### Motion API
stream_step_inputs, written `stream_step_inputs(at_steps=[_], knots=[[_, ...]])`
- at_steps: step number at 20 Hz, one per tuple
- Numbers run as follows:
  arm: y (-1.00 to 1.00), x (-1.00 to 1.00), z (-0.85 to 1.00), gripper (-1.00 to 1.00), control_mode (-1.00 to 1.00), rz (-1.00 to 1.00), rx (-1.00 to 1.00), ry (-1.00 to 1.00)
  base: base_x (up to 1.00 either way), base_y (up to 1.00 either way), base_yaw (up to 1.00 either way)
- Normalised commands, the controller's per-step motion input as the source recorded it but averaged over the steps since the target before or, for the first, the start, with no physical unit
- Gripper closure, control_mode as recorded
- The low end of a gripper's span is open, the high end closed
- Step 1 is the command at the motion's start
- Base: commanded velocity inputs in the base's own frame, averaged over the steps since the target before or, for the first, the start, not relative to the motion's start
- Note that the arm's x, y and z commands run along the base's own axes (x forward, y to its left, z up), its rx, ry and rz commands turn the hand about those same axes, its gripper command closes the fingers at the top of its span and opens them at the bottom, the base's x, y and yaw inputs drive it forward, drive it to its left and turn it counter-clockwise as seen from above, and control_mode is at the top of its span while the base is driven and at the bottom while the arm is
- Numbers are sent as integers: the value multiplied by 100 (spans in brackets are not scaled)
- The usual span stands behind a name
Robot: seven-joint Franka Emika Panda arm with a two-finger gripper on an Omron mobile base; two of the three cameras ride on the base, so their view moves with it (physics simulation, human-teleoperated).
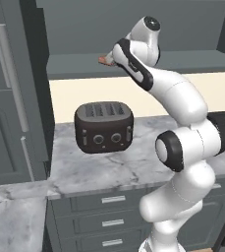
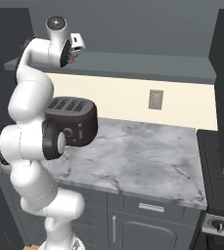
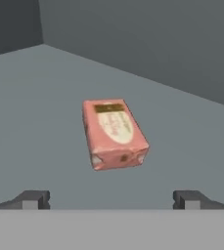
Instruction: Locate and retrieve the bar soap and bar soap from the cabinet. Place them next to the sink.
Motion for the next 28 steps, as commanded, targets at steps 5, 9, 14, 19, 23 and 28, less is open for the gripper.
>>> stream_step_inputs(at_steps=[5, 9, 14, 19, 23, 28], knots=[[0, 39, 0, -100, -100, -4, -2, 2, 0, 0, 0], [0, 37, 0, -100, -100, -1, -6, 12, 0, 0, 0], [1, 35, 0, -100, -100, 0, -2, 14, 0, 0, 0], [7, 30, 0, -100, -100, 0, 1, 7, 0, 0, 0], [5, 18, 0, -100, -100, 0, 1, 0, 0, 0, 0], [15, 0, -11, -100, -100, 8, 0, 1, 0, 0, 0]])
